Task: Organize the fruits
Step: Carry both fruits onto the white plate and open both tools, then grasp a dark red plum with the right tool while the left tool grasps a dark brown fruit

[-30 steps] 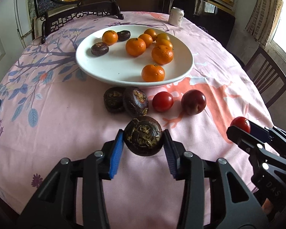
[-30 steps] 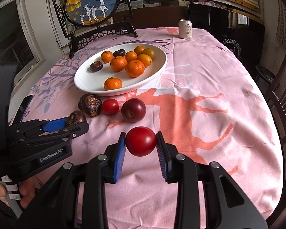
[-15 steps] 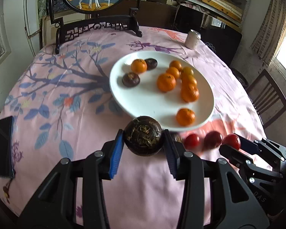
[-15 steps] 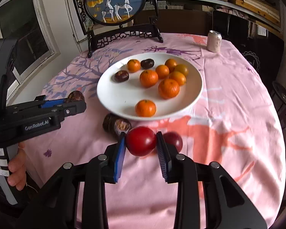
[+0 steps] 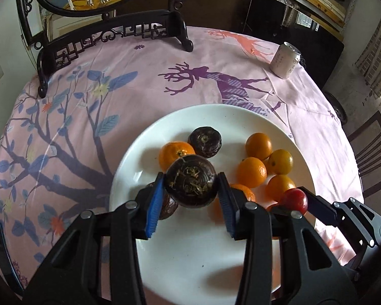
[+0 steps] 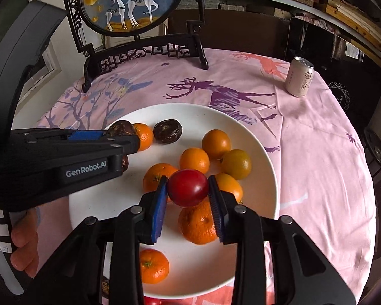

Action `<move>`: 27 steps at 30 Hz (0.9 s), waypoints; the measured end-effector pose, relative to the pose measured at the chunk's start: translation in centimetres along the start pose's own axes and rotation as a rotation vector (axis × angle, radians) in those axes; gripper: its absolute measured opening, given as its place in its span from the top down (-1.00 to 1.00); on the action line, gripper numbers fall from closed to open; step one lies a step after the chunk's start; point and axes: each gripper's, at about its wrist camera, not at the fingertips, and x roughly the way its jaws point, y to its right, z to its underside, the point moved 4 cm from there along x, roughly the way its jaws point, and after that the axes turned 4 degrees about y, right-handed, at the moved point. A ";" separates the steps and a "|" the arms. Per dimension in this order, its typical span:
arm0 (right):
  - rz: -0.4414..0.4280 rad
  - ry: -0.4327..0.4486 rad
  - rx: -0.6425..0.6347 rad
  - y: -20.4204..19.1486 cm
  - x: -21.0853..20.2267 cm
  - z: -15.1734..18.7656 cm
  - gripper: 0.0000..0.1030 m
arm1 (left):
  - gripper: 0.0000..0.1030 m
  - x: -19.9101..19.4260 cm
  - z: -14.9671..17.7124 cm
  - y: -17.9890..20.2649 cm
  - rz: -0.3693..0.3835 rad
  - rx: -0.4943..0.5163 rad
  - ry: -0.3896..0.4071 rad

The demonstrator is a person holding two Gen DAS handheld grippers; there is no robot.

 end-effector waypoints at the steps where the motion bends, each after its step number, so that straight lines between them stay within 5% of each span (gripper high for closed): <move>1: -0.001 -0.003 0.001 0.2 0.3 -0.1 0.35 | 0.18 0.3 -0.1 0.1 0.000 0.005 -0.003; 5: 0.003 -0.006 0.008 0.4 1.0 -0.2 0.32 | 0.18 1.0 -0.5 0.0 -0.017 -0.009 0.005; 6: 0.006 0.001 0.010 0.4 1.0 -0.3 0.17 | 0.14 0.9 -0.6 0.0 -0.020 -0.011 0.013; 7: 0.015 0.005 0.010 0.5 0.9 -0.3 -0.16 | -0.14 0.7 -0.8 -0.1 -0.027 -0.011 0.023; 9: 0.041 0.012 0.001 0.5 0.2 -0.2 -0.23 | -0.61 -0.3 -1.0 -0.4 -0.031 -0.020 0.051; 15: 0.069 0.022 -0.047 -0.7 -5.1 2.3 -0.25 | -0.81 -6.3 1.0 -1.6 -0.022 -0.021 0.133; 21: 0.043 0.049 0.003 -2.5 -10.2 7.2 -0.26 | -0.88 -11.7 7.6 -2.6 -0.007 -0.026 0.196; 27: 0.049 0.082 0.018 -3.8 -13.4 9.5 -0.26 | -0.89 -13.1 13.0 -3.3 -0.035 -0.003 0.201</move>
